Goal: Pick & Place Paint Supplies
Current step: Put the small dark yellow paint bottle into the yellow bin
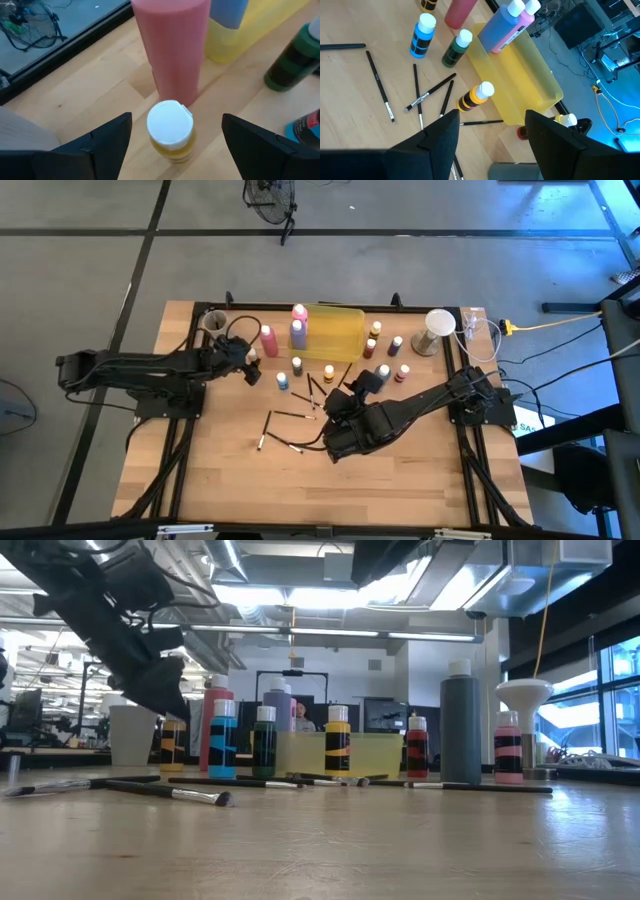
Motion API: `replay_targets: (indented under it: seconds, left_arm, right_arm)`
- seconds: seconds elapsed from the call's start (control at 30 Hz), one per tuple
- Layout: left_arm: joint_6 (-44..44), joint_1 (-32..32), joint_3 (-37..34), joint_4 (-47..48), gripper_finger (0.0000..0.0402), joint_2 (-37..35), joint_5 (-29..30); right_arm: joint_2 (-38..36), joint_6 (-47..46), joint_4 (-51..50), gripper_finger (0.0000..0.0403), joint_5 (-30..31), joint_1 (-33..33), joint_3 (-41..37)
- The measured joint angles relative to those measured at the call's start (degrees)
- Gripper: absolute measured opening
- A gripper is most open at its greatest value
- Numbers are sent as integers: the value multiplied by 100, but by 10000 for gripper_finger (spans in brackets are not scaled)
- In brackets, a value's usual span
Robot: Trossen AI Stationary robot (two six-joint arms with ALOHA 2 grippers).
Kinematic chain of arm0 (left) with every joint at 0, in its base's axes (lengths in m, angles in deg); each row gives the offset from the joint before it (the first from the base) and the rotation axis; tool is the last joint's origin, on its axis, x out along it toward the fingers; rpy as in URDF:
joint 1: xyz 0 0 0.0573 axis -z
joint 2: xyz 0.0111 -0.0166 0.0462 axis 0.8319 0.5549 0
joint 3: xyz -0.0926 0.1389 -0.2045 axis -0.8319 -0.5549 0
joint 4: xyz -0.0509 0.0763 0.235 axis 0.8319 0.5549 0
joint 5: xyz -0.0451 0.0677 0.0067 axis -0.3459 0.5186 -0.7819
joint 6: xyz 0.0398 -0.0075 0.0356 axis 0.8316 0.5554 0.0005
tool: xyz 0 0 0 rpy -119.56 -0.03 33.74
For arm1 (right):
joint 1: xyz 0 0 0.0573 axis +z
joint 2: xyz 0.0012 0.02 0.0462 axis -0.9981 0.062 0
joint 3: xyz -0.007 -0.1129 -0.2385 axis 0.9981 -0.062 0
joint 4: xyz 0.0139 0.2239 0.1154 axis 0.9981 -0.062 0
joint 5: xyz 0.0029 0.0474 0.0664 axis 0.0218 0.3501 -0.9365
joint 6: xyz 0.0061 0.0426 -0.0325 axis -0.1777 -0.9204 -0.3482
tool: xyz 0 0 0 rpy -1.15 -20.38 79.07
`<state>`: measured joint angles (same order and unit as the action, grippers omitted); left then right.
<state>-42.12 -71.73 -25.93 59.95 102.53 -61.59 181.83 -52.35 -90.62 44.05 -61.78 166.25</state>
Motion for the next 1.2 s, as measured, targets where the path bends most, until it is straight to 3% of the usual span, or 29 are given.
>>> replay_targets:
  seconds: [0.9, 1.2]
  left_arm:
    - [4, -3, 0, -139, 305, 345, 4]
    - [69, -3, 0, -206, 253, 343, -3]
  right_arm:
    - [0, 107, 151, 228, -232, 2, 0]
    - [0, 109, 161, 228, -232, 2, 0]
